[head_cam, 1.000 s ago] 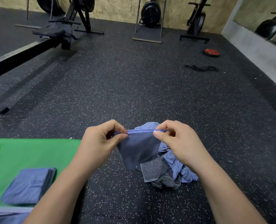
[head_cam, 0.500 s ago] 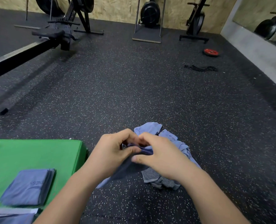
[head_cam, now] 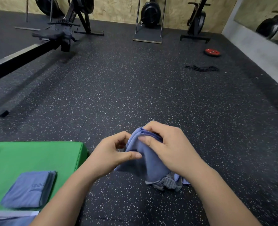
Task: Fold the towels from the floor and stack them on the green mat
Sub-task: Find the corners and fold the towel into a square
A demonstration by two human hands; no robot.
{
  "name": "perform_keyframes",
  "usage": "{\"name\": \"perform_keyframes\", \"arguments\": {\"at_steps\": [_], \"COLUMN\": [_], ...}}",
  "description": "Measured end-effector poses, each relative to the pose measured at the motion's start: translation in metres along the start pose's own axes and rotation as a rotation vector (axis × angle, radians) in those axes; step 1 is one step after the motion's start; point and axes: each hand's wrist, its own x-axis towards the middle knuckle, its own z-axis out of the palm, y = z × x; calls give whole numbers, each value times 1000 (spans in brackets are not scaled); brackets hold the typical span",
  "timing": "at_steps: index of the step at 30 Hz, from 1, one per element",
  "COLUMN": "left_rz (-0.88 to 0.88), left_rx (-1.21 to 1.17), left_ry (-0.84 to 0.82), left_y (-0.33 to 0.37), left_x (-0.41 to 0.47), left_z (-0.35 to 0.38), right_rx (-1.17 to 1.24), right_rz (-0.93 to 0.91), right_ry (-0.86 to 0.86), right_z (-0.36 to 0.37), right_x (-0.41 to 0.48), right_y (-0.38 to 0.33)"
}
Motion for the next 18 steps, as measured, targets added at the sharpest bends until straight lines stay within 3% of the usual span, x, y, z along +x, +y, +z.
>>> {"name": "perform_keyframes", "arguments": {"at_steps": [9,13,18], "left_rz": [-116,-118,-111], "left_rx": [376,266,-37], "left_ry": [-27,72,187], "left_y": [-39,-35,-27], "left_x": [9,8,5], "left_z": [-28,-42,-55], "right_rx": [73,44,3], "right_rz": [12,71,124], "right_ry": [312,463,594], "right_z": [-37,-48,-56], "right_x": [-4,-4,-6], "right_y": [14,31,44]}}
